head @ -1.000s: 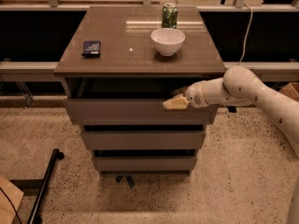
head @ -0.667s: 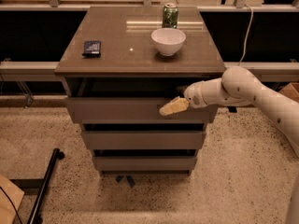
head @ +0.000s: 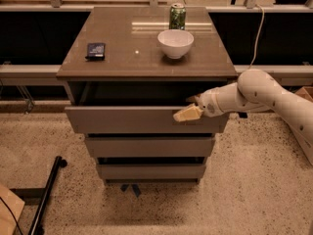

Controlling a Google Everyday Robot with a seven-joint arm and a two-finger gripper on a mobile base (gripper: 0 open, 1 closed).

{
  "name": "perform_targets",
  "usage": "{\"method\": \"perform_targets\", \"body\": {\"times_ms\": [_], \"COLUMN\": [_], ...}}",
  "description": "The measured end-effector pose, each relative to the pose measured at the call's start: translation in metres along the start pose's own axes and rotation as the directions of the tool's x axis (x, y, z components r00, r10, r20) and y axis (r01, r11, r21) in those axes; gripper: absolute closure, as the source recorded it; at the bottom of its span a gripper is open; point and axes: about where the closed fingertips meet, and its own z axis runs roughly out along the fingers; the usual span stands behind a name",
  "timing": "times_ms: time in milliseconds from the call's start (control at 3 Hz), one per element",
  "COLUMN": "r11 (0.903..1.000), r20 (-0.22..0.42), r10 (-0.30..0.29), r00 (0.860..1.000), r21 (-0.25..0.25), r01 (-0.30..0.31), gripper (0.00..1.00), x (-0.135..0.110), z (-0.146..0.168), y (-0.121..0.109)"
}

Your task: Open top drawer

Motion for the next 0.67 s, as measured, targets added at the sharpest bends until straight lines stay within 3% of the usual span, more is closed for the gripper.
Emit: {"method": "perform_targets", "body": {"times_ms": [667], "r11": [1.0], "r20": [-0.001], "r10": [0.0], "r00": [1.0], "r21": [-0.001], "r01": [0.0], "gripper": [0.89], "x": [-0.0007], "z": [-0.001], "y": [0.0006]}}
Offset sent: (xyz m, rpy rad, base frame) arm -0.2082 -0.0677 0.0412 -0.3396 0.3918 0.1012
